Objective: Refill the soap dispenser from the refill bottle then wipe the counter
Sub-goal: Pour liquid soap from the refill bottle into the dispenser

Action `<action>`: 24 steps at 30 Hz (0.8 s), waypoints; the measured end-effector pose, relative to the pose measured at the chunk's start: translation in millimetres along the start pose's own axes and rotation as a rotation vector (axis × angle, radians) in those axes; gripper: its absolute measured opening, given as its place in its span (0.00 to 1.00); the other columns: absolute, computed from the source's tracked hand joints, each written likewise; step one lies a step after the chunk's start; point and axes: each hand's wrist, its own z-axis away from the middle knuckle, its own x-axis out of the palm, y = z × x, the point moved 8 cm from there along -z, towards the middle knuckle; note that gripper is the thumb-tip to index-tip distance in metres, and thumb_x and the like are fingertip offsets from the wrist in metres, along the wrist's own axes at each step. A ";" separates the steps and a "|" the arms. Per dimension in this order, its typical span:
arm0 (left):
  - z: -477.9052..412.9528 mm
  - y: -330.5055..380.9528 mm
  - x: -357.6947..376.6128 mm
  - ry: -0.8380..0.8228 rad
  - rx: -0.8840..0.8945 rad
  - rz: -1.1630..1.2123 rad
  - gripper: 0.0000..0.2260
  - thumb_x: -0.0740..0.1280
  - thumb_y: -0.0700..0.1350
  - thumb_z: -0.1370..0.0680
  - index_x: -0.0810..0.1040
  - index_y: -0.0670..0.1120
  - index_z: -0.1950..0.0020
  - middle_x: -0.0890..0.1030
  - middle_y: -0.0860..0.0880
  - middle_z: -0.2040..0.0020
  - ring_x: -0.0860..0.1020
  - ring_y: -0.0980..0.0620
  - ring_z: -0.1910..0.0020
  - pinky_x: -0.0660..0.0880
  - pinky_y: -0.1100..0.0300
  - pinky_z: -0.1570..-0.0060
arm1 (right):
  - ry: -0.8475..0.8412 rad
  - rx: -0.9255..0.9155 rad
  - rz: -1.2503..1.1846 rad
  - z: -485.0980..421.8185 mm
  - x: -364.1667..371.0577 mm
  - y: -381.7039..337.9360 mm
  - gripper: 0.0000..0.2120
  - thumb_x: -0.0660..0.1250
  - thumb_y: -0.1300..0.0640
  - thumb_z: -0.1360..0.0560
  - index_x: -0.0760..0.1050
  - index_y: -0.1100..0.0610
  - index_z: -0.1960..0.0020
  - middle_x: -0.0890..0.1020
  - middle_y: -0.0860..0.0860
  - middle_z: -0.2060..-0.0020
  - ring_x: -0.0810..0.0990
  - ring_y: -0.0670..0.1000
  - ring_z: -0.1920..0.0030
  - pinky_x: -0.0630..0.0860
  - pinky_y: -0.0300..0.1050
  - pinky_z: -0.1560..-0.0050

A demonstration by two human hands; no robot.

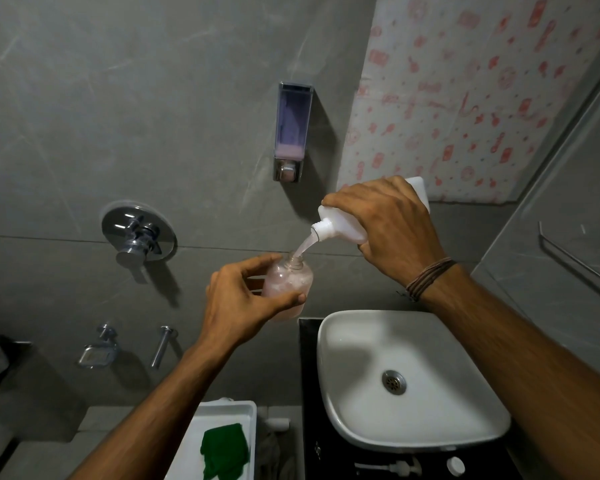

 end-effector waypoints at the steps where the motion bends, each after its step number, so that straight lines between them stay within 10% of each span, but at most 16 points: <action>1: -0.2 -0.4 0.0 0.004 -0.003 -0.004 0.35 0.87 0.55 0.40 0.86 0.51 0.34 0.89 0.53 0.45 0.87 0.60 0.50 0.87 0.58 0.53 | -0.002 -0.001 -0.001 0.0 0.7 0.2 0.29 0.82 0.62 0.35 0.80 0.50 0.36 0.86 0.52 0.42 0.83 0.59 0.41 0.74 0.65 0.36; 17: 1.2 -2.9 8.6 -0.030 0.042 0.015 0.36 0.86 0.56 0.40 0.85 0.51 0.34 0.87 0.56 0.45 0.85 0.64 0.51 0.85 0.65 0.55 | 0.019 0.091 -0.102 15.0 8.1 -3.1 0.30 0.81 0.55 0.35 0.78 0.45 0.35 0.85 0.46 0.42 0.83 0.54 0.43 0.79 0.54 0.42; 24: 24.5 -9.4 21.4 -0.075 0.040 0.100 0.35 0.87 0.60 0.43 0.85 0.55 0.37 0.88 0.59 0.48 0.87 0.61 0.50 0.86 0.57 0.50 | 0.130 0.633 -0.777 93.8 52.7 30.5 0.39 0.84 0.51 0.45 0.76 0.45 0.36 0.83 0.43 0.43 0.82 0.49 0.45 0.83 0.46 0.48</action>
